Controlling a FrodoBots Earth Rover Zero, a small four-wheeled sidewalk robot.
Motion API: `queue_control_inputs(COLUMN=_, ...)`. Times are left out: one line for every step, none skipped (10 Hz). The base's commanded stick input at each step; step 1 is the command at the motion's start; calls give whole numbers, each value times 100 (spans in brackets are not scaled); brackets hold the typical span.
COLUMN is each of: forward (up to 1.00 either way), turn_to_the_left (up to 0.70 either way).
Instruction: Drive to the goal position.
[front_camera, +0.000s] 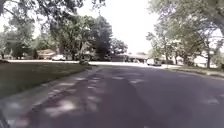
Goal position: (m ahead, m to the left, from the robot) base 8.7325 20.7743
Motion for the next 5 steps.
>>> queue_control_inputs(forward=100, turn_to_the_left=0)
queue_control_inputs(forward=100, turn_to_the_left=0)
queue_control_inputs(forward=100, turn_to_the_left=0)
queue_control_inputs(forward=100, turn_to_the_left=0)
queue_control_inputs(forward=100, turn_to_the_left=0)
